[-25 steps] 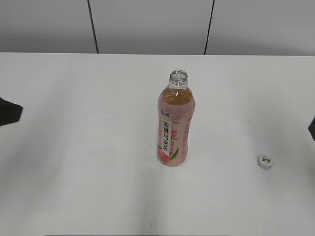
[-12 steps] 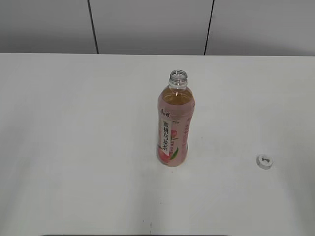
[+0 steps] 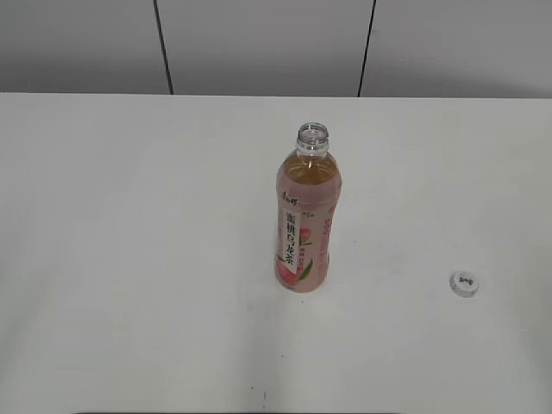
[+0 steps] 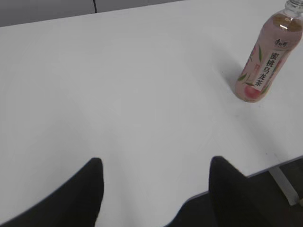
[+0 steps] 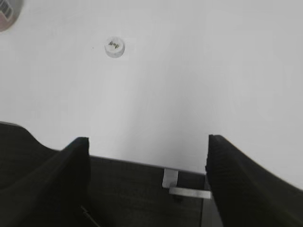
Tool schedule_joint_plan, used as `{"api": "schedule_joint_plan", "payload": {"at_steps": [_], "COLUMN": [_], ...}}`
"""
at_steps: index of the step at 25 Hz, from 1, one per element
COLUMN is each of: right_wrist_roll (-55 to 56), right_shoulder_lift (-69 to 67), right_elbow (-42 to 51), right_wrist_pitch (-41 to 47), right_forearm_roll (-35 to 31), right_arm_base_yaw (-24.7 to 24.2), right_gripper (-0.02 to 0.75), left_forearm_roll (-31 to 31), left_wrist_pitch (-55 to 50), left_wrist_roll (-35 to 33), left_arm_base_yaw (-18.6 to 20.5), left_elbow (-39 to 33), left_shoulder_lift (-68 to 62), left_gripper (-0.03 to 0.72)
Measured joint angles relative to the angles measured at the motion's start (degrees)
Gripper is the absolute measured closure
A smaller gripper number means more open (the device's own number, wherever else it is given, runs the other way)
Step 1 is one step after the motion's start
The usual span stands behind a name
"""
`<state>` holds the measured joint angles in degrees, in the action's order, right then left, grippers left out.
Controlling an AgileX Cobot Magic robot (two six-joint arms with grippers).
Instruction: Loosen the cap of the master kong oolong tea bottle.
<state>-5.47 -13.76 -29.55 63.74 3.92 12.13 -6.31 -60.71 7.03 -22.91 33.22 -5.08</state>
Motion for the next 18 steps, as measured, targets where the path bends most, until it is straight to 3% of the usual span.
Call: {"api": "schedule_joint_plan", "payload": {"at_steps": [9, 18], "right_wrist_roll": [-0.26, -0.1], "right_shoulder_lift": [13.76, 14.06], "right_elbow": [0.13, 0.18], "right_wrist_pitch": [-0.56, -0.86], "right_forearm_roll": [0.64, 1.04], "right_arm_base_yaw": [0.0, 0.0], "right_gripper": [0.16, 0.16], "left_forearm_roll": [0.79, 2.32], "left_wrist_pitch": [1.52, 1.62], "left_wrist_roll": [-1.57, -4.06], "left_arm_base_yaw": [0.0, 0.0], "left_elbow": [-1.05, -1.05], "left_shoulder_lift": [5.44, 5.44], "left_gripper": [0.287, 0.291]}}
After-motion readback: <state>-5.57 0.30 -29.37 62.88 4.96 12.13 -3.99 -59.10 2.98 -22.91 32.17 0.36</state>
